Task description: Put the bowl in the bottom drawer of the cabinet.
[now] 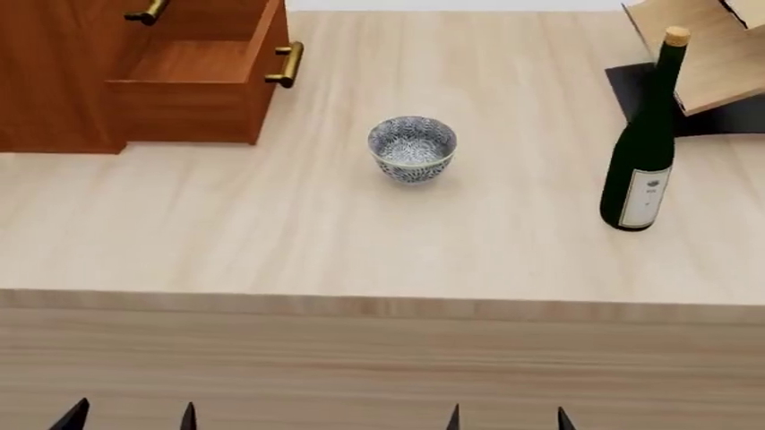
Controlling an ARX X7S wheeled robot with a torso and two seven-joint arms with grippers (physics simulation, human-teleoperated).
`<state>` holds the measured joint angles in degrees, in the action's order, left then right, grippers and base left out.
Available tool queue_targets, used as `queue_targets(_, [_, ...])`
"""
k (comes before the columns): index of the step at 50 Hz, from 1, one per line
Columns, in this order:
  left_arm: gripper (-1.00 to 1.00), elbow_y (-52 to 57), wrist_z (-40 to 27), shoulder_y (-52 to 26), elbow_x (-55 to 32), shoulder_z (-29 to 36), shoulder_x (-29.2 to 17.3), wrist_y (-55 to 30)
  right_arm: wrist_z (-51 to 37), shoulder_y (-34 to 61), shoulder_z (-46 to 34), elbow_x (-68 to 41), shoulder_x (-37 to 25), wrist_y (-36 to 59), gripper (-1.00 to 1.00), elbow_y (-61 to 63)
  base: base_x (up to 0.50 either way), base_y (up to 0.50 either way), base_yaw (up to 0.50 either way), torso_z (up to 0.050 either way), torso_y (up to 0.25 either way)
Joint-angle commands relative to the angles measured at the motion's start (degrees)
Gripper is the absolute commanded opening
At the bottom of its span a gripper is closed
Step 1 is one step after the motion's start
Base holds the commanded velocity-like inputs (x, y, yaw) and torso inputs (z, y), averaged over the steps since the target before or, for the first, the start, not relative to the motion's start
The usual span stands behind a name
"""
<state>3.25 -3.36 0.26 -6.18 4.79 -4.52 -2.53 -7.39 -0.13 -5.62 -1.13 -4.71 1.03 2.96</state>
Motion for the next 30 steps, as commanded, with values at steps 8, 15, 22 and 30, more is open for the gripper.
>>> queue_targets(8, [1.00, 1.6, -3.7, 0.4, 0.2, 1.0, -0.9, -1.2, -2.0, -1.0, -1.8, 0.1, -1.5, -0.3, 1.00, 2.0, 0.05, 0.50, 0.00, 0.000, 0.089])
queue_targets(15, [1.00, 1.5, -5.5, 0.0, 0.9, 1.4, -1.2, -2.2, -2.4, -1.3, -2.3, -0.3, -1.9, -0.5, 1.00, 2.6, 0.04, 0.50, 0.00, 0.000, 0.000])
queue_targets(22, [1.00, 1.9, -7.2, -0.7, 1.4, 1.8, -1.6, -3.8, -3.5, -1.3, -2.4, -0.2, -2.3, 0.6, 1.00, 3.6, 0.05, 0.50, 0.00, 0.000, 0.000])
queue_targets(30, [1.00, 4.2, -7.4, -0.7, 0.0, 1.7, -2.3, -4.9, -4.1, -1.7, -2.4, -0.7, -2.7, -0.1, 1.00, 4.7, 0.05, 0.50, 0.00, 0.000, 0.000])
